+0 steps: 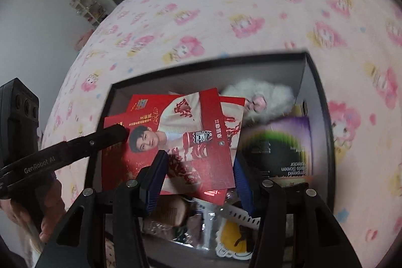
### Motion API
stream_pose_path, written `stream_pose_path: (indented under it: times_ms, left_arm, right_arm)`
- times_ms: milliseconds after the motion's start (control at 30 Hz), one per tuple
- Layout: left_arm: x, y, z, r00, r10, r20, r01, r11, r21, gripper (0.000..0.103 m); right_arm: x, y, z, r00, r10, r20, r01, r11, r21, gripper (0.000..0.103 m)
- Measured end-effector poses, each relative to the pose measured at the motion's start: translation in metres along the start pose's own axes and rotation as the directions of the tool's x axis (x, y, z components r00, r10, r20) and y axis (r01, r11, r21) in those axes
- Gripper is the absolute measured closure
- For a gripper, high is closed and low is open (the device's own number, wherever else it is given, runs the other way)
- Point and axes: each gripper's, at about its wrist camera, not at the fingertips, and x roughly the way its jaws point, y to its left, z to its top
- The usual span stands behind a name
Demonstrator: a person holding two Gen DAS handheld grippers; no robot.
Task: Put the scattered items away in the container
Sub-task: 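Carry the held red envelopes over the black box, then lower the envelopes into the box and open the left tool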
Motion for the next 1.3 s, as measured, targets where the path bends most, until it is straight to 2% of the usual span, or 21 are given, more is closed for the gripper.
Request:
stream_pose_path:
  times_ms: [133, 167, 233, 300, 400, 500, 600, 700, 733, 767, 833, 933, 1067, 1133, 1200, 1300]
  left_arm:
    - [0.028, 0.0, 0.003, 0.997, 0.029, -0.066, -0.028, 0.999, 0.016, 0.078]
    - [0.033, 0.0, 0.004, 0.996, 0.034, -0.082, -0.033, 0.999, 0.015, 0.073]
    - [0.037, -0.001, 0.006, 0.994, 0.06, -0.091, -0.059, 0.998, 0.021, 0.067]
    - [0.033, -0.002, 0.006, 0.992, 0.099, -0.074, -0.097, 0.995, 0.029, 0.066]
    - [0.017, -0.002, -0.003, 0.993, 0.101, -0.053, -0.1, 0.994, 0.036, 0.066]
    - [0.013, -0.004, -0.015, 0.987, 0.143, -0.081, -0.136, 0.988, 0.078, 0.065]
    - [0.026, -0.008, -0.019, 0.977, 0.172, -0.123, -0.158, 0.981, 0.115, 0.065]
    - [0.037, -0.01, -0.016, 0.97, 0.206, -0.127, -0.192, 0.974, 0.121, 0.065]
    - [0.037, -0.012, -0.014, 0.973, 0.195, -0.122, -0.182, 0.977, 0.115, 0.065]
    - [0.035, -0.014, -0.012, 0.974, 0.196, -0.111, -0.183, 0.976, 0.116, 0.062]
    - [0.028, -0.018, -0.008, 0.974, 0.22, -0.061, -0.211, 0.969, 0.127, 0.059]
    - [0.025, -0.015, -0.003, 0.982, 0.175, -0.068, -0.167, 0.98, 0.107, 0.059]
    - [0.014, -0.013, -0.002, 0.979, 0.203, -0.01, -0.202, 0.976, 0.082, 0.059]
    - [0.004, -0.016, -0.004, 0.984, 0.174, 0.022, -0.175, 0.981, 0.082, 0.059]
    - [0.0, -0.019, -0.005, 0.99, 0.138, 0.022, -0.14, 0.985, 0.102, 0.059]
    - [0.007, -0.027, -0.01, 0.996, 0.084, -0.039, -0.079, 0.988, 0.133, 0.059]
  right_arm:
    - [0.023, -0.022, -0.001, 0.996, 0.015, -0.087, -0.012, 0.999, 0.031, 0.055]
    - [0.025, -0.024, -0.001, 0.996, 0.011, -0.093, -0.007, 0.999, 0.037, 0.055]
    - [0.024, -0.027, 0.0, 0.996, 0.028, -0.086, -0.023, 0.998, 0.055, 0.055]
    - [0.02, -0.026, 0.001, 0.997, 0.024, -0.072, -0.02, 0.998, 0.053, 0.055]
    - [0.006, -0.023, 0.0, 1.0, -0.004, -0.009, 0.005, 1.0, 0.03, 0.055]
    - [-0.004, -0.023, 0.001, 0.999, -0.006, 0.036, 0.004, 0.999, 0.043, 0.055]
    - [0.005, -0.024, 0.006, 1.0, -0.012, 0.018, 0.011, 0.999, 0.033, 0.055]
    - [0.021, -0.023, 0.009, 1.0, -0.019, -0.014, 0.019, 1.0, 0.012, 0.055]
    - [0.024, -0.023, 0.012, 1.0, -0.003, -0.028, 0.003, 1.0, 0.013, 0.055]
    - [0.026, -0.022, 0.016, 0.998, 0.052, -0.033, -0.052, 0.998, 0.02, 0.055]
    - [0.025, -0.02, 0.021, 0.993, 0.116, -0.024, -0.116, 0.993, 0.019, 0.055]
    - [0.021, -0.018, 0.023, 0.996, 0.091, 0.003, -0.091, 0.996, -0.002, 0.055]
    - [0.015, -0.02, 0.022, 0.997, -0.052, 0.056, 0.052, 0.999, 0.001, 0.056]
    - [0.002, -0.021, 0.022, 0.993, -0.052, 0.106, 0.051, 0.999, 0.011, 0.058]
    - [-0.01, -0.018, 0.023, 0.988, -0.052, 0.148, 0.051, 0.999, 0.009, 0.058]
    - [-0.012, -0.014, 0.023, 0.993, 0.005, 0.12, -0.004, 1.0, -0.015, 0.058]
